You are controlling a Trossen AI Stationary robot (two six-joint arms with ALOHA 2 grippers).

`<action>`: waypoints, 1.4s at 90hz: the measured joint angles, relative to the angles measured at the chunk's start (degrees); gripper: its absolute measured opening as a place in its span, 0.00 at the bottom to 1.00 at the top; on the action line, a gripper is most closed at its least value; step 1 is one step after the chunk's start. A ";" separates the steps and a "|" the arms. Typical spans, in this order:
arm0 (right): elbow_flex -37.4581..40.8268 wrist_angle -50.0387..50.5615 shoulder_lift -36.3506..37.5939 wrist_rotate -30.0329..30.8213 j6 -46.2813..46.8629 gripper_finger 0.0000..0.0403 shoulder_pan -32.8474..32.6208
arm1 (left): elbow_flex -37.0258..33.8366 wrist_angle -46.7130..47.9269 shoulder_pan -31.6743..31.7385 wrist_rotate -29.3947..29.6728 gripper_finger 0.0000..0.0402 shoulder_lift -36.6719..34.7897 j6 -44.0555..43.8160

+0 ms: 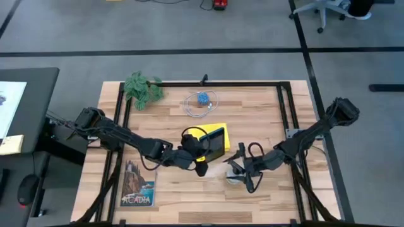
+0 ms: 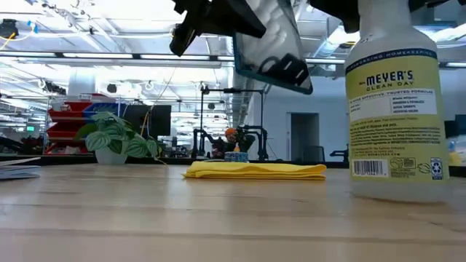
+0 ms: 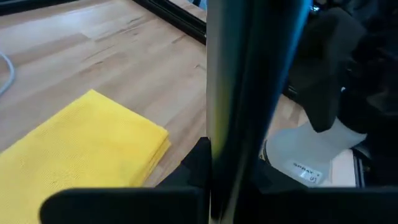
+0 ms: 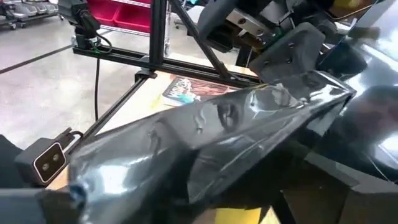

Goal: Apply microfiber cloth
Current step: Spray the tablet using the spray bottle

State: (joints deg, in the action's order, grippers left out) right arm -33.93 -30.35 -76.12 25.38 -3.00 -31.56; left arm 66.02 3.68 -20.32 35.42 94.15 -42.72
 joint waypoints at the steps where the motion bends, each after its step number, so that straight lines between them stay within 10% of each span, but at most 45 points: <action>1: 0.00 0.01 0.00 0.27 0.00 0.69 -0.08 | 0.00 0.01 -0.01 0.00 0.02 0.00 0.00; 48: -0.09 1.10 0.17 3.76 1.70 0.29 -0.34 | 0.00 -0.02 -0.02 0.00 0.02 0.00 0.63; 88: 0.02 5.70 4.02 11.57 0.61 0.55 -3.83 | 0.00 2.32 -0.04 -0.04 0.02 0.00 1.02; 126: 0.02 13.70 7.08 18.28 4.06 0.53 -6.37 | -7.29 1.01 5.58 5.40 0.02 0.66 11.20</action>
State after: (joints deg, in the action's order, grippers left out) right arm -33.91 -16.65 -69.04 43.66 1.06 -37.93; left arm 58.73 4.69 -14.73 40.81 94.81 -31.52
